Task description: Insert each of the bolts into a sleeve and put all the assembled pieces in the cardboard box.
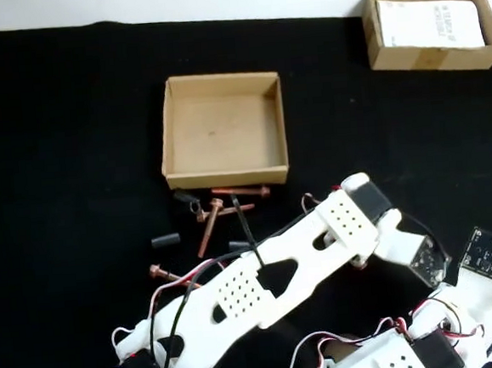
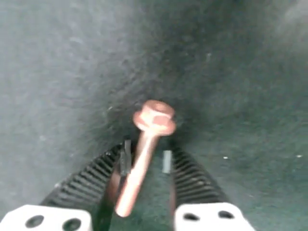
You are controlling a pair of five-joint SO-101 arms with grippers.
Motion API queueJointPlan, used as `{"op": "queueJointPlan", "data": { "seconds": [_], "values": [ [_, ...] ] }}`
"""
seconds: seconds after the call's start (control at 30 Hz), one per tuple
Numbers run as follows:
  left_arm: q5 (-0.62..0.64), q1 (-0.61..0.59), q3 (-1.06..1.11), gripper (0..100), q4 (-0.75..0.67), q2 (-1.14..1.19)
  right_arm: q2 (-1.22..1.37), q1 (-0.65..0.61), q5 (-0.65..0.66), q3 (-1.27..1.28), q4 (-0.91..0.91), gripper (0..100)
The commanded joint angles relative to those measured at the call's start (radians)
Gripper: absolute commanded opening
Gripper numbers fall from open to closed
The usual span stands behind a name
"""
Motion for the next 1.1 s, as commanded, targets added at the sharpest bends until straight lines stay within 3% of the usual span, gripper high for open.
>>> {"op": "queueJointPlan", "data": {
  "seconds": [0.0,0.17,0.27,0.4,0.67,0.9,1.07],
  "values": [
    [-0.009,0.059,-0.031,1,-0.028,0.008,-0.013,-0.012,0.005,-0.005,-0.019,0.8],
    [0.008,0.05,-0.108,1,0.0,0.008,-0.013,-0.013,0.005,-0.005,-0.019,0.8],
    [0.072,0.038,-0.251,1,0.104,0.007,-0.013,-0.036,0.005,-0.007,-0.019,0.8],
    [0.178,0.03,-0.341,1,0.117,-0.008,-0.013,-0.079,0.005,-0.007,-0.019,0.8],
    [0.419,-0.022,-0.335,1,0.115,-0.191,-0.013,-0.312,-0.006,0.05,-0.021,0.8],
    [0.878,-0.289,-0.334,1,0.115,-0.329,-0.013,-0.404,-0.258,0.059,-0.205,0.8],
    [0.904,-0.389,-0.329,1,0.118,-0.323,-0.013,-0.401,-0.381,0.058,-0.317,0.8]
  ]
}}
